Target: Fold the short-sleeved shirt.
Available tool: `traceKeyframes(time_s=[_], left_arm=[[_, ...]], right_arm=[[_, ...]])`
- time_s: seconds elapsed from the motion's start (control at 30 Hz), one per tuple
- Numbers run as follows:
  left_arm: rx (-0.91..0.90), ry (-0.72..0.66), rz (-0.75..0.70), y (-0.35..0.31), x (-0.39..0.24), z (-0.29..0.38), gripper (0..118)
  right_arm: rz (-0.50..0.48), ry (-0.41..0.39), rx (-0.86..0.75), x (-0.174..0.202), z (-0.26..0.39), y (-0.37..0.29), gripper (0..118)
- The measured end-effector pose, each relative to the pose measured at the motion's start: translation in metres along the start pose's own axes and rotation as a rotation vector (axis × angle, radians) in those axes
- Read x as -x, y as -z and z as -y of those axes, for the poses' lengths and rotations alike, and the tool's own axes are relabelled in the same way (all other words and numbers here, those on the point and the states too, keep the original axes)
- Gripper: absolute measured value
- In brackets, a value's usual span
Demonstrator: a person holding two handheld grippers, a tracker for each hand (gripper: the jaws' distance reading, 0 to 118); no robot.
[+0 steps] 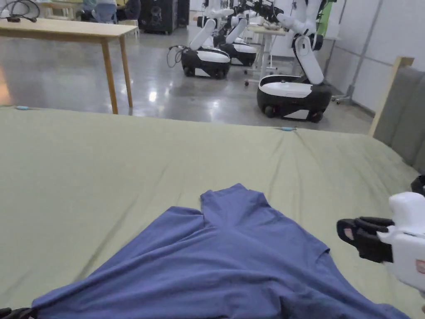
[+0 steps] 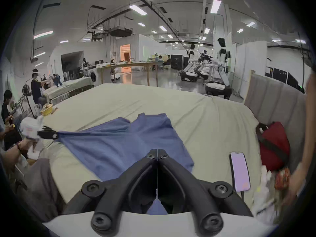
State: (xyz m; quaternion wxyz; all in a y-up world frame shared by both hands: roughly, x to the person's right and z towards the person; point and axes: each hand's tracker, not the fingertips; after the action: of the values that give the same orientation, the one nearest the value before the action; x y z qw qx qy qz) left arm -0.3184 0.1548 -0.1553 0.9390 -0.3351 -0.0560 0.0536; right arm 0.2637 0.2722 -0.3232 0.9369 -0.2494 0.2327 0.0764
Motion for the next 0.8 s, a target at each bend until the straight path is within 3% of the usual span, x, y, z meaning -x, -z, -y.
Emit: traceKeyframes(time_s=[0.03,0.07,0.13,0.37,0.43,0.6,0.67,0.77,0.8], left_arm=[[-0.006,-0.006,0.004,-0.003,-0.006,-0.002,2],[-0.012,-0.012,0.007,-0.005,-0.010,-0.003,2],[-0.006,-0.027,0.020,-0.007,-0.013,-0.003,2],[-0.015,-0.047,-0.006,-0.010,-0.027,-0.010,2],[-0.011,-0.041,-0.010,-0.011,-0.030,-0.013,2],[0.011,-0.017,-0.018,-0.012,-0.034,-0.020,2],[0.016,-0.005,-0.023,-0.013,-0.037,-0.022,2],[0.010,0.004,-0.021,-0.014,-0.039,-0.025,2],[0.005,0.003,-0.020,-0.014,-0.040,-0.027,2]], right_arm=[[-0.014,-0.021,0.018,-0.009,-0.011,0.029,10],[-0.040,-0.017,0.044,-0.018,-0.021,0.059,38],[-0.073,0.022,0.176,-0.039,-0.032,0.123,118],[0.062,-0.071,0.439,-0.069,-0.028,0.275,116],[0.070,-0.038,0.515,-0.075,-0.018,0.300,112],[0.058,0.044,0.531,-0.075,-0.003,0.311,101],[0.052,0.047,0.513,-0.068,-0.007,0.300,73],[0.082,-0.004,0.464,-0.059,-0.009,0.284,54],[0.072,-0.009,0.456,-0.058,-0.007,0.281,28]])
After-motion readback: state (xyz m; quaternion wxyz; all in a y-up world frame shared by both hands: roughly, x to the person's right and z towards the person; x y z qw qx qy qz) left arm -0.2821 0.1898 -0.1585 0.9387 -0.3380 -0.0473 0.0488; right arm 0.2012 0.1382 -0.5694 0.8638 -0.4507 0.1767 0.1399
